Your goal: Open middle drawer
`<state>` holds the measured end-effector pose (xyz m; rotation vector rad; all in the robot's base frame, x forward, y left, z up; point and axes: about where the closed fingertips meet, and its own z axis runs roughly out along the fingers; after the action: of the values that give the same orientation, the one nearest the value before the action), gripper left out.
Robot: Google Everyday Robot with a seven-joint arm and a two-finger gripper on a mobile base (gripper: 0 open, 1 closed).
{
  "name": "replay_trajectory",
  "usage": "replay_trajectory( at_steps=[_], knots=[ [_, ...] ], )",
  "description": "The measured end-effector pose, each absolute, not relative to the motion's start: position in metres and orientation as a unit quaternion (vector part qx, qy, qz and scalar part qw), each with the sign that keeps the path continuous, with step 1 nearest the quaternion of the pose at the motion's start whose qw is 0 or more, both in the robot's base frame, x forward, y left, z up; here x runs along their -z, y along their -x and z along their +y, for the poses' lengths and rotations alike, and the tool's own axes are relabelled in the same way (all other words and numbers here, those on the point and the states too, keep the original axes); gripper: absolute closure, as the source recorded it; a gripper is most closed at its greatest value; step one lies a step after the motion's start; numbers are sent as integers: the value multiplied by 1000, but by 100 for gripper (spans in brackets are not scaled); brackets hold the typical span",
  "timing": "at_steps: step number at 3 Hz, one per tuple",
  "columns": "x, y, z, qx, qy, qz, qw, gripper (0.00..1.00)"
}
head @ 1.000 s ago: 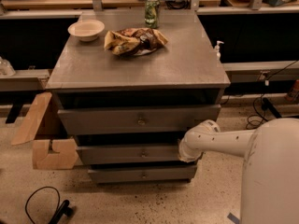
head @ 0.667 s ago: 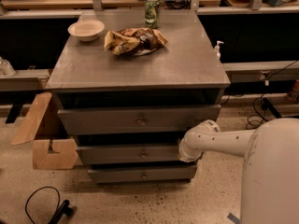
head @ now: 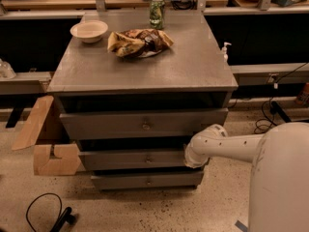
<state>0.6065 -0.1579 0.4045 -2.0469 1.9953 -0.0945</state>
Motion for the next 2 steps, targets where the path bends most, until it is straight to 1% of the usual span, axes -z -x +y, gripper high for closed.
replay_trajectory(
  at_steps=[2],
  knots=[
    [-404, -606, -158, 33, 709, 691, 140, 15]
  ],
)
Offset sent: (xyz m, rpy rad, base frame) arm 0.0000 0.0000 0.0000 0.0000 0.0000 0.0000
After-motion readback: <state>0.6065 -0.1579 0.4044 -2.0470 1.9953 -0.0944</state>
